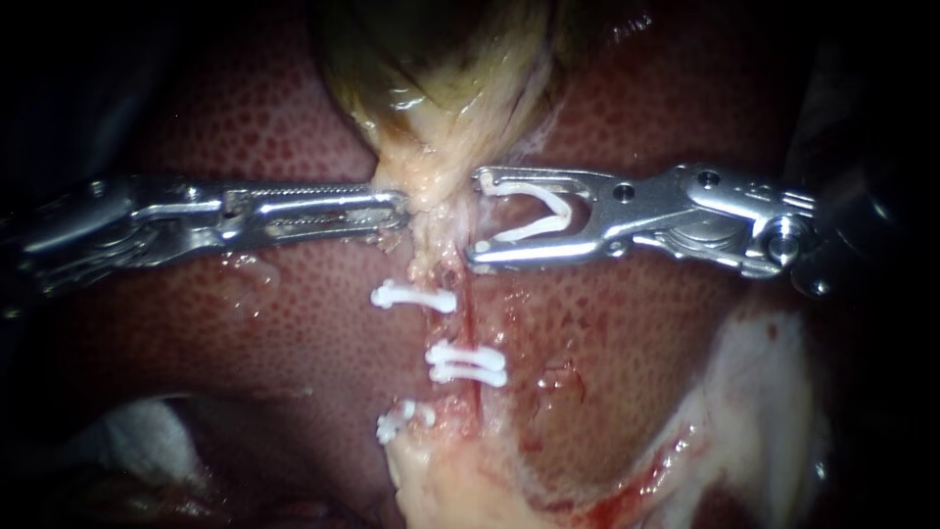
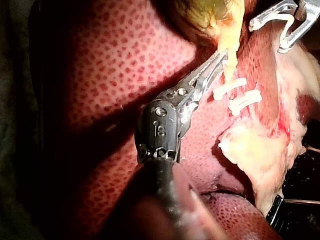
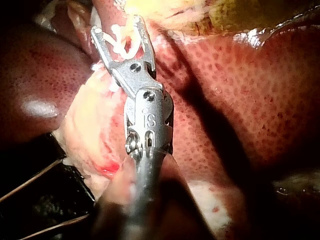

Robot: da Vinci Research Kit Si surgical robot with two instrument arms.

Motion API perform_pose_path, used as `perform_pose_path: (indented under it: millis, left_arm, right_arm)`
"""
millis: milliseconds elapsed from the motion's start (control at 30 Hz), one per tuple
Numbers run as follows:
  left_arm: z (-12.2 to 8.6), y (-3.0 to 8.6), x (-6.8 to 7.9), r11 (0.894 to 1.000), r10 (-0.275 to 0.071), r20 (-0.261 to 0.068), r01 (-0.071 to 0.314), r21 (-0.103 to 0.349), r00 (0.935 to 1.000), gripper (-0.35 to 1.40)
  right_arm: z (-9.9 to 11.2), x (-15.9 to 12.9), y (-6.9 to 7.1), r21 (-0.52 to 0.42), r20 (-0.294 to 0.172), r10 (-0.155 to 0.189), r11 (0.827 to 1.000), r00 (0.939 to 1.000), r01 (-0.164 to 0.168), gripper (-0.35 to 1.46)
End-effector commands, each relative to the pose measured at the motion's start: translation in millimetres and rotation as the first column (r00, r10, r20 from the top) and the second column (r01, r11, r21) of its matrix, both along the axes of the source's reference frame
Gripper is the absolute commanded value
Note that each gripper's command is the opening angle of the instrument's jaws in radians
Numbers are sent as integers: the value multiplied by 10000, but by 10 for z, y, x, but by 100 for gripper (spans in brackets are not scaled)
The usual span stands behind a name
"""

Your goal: Clipping third clip right tube

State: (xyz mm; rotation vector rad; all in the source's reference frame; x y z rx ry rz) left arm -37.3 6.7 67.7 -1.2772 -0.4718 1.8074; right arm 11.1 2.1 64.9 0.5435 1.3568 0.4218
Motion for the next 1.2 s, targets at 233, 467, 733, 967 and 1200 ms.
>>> perform_pose_path:
  millis: [233,467,733,967,1200]
  left_arm:
    - [-2,1,5,10000,27,19,-27,10,10000,-35]
    - [-20,21,30,9999,-64,-79,65,130,9999,-35]
    - [-46,47,74,9984,-559,-126,559,23,9984,-35]
    - [-60,58,98,9968,-794,-136,793,-72,9967,-35]
    - [-62,57,99,9966,-825,-125,825,-76,9965,-35]
  right_arm:
    - [0,0,0,-2,-1,-2,10000,10000,2,49]
    - [0,0,0,-2,-1,-2,10000,10000,2,49]
    - [0,0,-1,-4,-1,-3,10000,10000,3,49]
    - [0,0,-1,-4,0,-1,10000,10000,1,49]
    - [1,2,-2,-15,2,1,10000,10000,-1,49]
